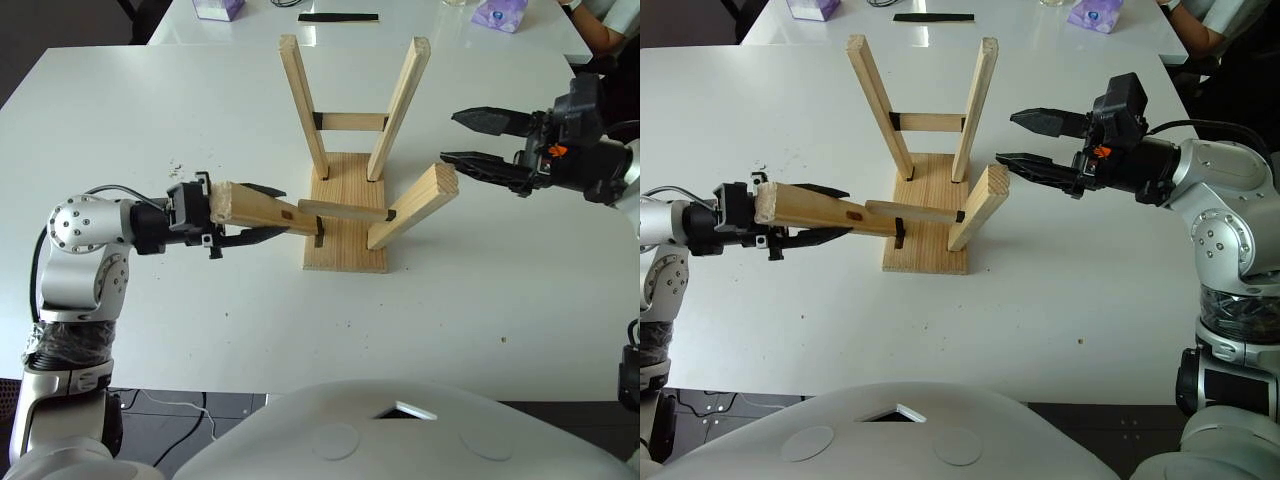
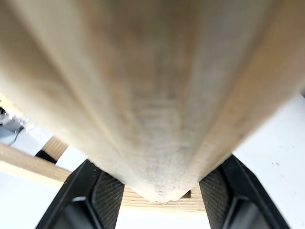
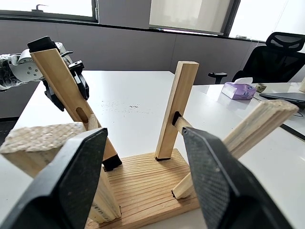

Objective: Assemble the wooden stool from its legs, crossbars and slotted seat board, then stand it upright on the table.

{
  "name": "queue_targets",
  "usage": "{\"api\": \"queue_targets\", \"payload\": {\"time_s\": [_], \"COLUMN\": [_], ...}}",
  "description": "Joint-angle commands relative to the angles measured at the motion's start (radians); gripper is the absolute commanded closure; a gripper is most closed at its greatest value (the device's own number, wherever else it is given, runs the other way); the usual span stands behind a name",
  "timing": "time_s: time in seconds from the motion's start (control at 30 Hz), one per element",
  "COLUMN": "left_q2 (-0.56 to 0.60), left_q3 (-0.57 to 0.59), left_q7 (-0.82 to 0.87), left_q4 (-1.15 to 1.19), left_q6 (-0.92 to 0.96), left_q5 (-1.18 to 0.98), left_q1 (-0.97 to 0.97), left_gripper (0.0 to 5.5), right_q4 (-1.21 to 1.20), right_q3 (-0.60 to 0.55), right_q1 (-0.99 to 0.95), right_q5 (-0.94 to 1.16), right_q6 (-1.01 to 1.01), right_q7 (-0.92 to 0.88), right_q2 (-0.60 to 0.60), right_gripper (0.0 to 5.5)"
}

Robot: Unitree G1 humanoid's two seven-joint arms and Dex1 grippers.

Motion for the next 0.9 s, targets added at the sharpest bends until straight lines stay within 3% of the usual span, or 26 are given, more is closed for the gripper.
{"api": "queue_targets", "payload": {"time_s": [0.03, 0.43, 0.63, 0.9], "left_q2": [0.047, 0.137, 0.157, 0.142], "left_q3": [-0.032, -0.050, -0.057, -0.113], "left_q7": [-0.046, -0.064, -0.025, -0.014], "left_q4": [0.018, 0.008, 0.034, 0.085], "left_q6": [0.003, 0.109, 0.239, 0.263], "left_q5": [0.039, -0.020, -0.053, -0.016], "left_q1": [0.021, 0.046, 0.034, 0.022], "left_gripper": [3.45, 3.45, 3.45, 3.45], "right_q4": [-0.008, -0.028, -0.033, -0.043], "right_q3": [0.000, -0.010, -0.006, 0.007], "right_q1": [0.001, 0.028, 0.033, 0.044], "right_q5": [-0.002, -0.006, -0.009, -0.018], "right_q6": [-0.004, -0.010, -0.015, -0.028], "right_q7": [0.006, -0.008, -0.010, -0.016], "right_q2": [-0.003, -0.001, 0.000, 0.006], "right_gripper": [2.62, 2.62, 2.62, 2.62]}}
